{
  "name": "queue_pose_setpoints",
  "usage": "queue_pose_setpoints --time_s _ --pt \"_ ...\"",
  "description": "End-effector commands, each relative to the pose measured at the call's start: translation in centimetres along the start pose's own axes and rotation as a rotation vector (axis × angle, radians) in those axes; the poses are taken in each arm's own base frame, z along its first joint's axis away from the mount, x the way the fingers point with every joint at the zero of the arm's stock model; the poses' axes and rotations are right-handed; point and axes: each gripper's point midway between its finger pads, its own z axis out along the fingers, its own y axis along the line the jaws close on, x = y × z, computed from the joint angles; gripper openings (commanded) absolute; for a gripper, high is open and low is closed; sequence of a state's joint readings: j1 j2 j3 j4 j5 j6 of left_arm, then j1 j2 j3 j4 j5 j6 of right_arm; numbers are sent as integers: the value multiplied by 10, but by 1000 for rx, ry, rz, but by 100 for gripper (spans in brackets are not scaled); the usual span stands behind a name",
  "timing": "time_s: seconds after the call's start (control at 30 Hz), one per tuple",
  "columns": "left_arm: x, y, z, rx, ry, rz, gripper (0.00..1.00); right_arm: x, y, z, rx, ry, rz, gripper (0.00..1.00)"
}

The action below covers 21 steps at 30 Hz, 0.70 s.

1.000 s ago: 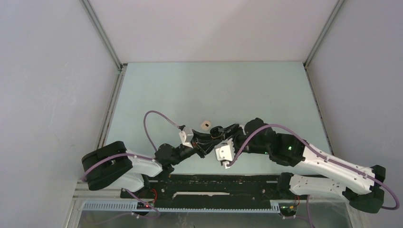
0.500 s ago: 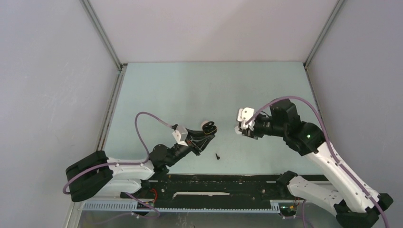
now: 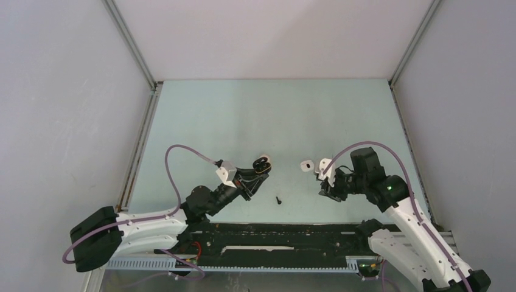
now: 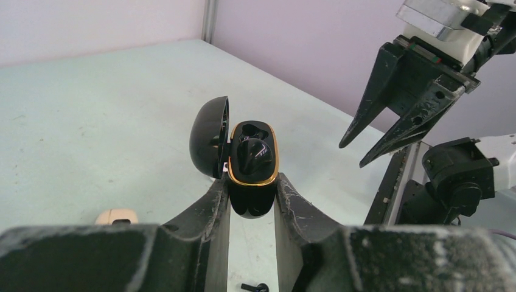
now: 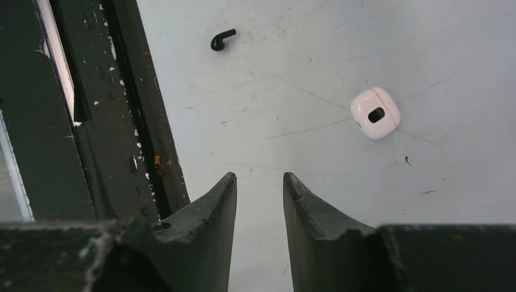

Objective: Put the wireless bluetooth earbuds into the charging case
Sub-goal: Pick up the earbud from the center of the board.

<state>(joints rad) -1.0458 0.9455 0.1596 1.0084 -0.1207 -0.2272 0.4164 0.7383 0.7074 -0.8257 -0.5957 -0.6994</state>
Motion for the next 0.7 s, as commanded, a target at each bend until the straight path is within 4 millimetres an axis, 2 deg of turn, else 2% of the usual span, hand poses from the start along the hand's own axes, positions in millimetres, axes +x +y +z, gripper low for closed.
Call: queue_pose_setpoints --time_s 0.0,0.1,0.2,0.27,0.33,0.5,0.67 --pt "-10 7 1 -41 -20 3 0 1 -3 -1 -29 49 -3 35" --pt "-13 12 1 -69 -32 7 0 3 0 4 -123 116 37 30" --pt "-16 15 3 -87 -41 7 0 3 5 20 -216 127 -51 32" --pt "-18 18 3 -98 -48 3 0 4 12 40 -284 156 -189 31" --pt "-20 20 2 -109 -54 -10 0 -4 9 60 -284 154 -285 30" --pt "-24 34 -5 -184 -45 -5 0 -32 19 104 -293 71 -438 40" --pt "-31 52 -19 -259 -62 16 0 -27 39 141 -296 103 -650 43"
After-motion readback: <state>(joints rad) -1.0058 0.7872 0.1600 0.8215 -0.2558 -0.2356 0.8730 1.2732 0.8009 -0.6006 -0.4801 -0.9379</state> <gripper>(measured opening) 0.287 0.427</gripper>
